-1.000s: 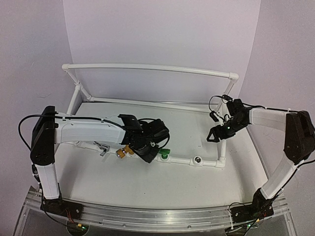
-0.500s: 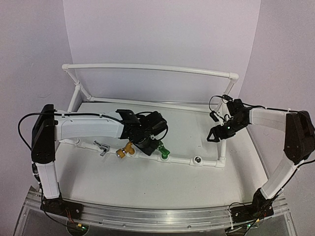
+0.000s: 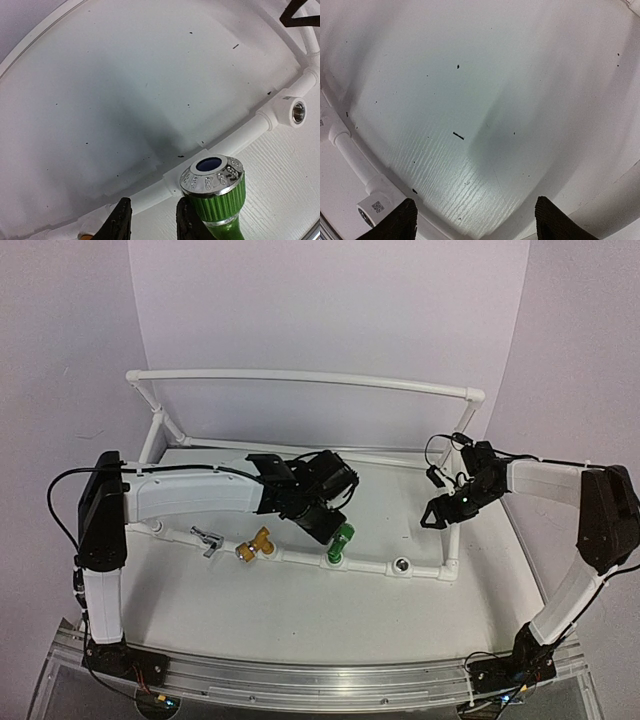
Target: Install the water faucets
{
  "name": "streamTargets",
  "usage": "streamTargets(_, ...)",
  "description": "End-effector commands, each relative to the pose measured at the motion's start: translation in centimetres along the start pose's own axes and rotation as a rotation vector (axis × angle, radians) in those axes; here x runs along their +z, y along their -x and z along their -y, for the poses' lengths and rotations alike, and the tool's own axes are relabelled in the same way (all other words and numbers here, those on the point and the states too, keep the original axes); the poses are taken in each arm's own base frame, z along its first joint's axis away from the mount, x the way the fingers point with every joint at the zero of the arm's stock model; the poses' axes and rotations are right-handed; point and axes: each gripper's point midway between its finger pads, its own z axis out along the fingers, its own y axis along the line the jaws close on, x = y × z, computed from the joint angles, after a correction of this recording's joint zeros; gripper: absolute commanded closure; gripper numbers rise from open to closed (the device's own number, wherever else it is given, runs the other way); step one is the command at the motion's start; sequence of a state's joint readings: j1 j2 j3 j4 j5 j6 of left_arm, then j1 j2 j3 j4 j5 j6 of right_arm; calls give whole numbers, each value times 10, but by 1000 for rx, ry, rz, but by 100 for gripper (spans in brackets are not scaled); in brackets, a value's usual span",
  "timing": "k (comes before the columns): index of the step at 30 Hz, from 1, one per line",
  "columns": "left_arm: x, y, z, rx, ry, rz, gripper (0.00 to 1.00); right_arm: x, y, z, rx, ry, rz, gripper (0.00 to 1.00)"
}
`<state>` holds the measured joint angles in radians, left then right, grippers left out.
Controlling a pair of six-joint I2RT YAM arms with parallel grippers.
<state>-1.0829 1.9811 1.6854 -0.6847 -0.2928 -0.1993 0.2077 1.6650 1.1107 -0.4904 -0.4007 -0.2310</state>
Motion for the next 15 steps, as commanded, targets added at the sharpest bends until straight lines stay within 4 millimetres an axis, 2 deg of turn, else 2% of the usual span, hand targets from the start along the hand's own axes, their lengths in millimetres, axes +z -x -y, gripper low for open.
streamTargets(1,-12,24,33,58,-124,64,69,1,-13,19,43,-62,-56,22)
streamTargets(5,-14,20,59,140,-160,47,69,1,-13,19,45,-61,-56,23)
streamTargets(9,-17,5,83,217,-183,5,69,1,-13,19,45,-62,-53,23)
streamTargets(11,-17,-5,90,243,-186,-21,69,0,-13,19,46,-63,-52,23)
streamTargets(15,-17,-28,91,249,-171,-90,69,0,-13,19,48,-61,-52,23)
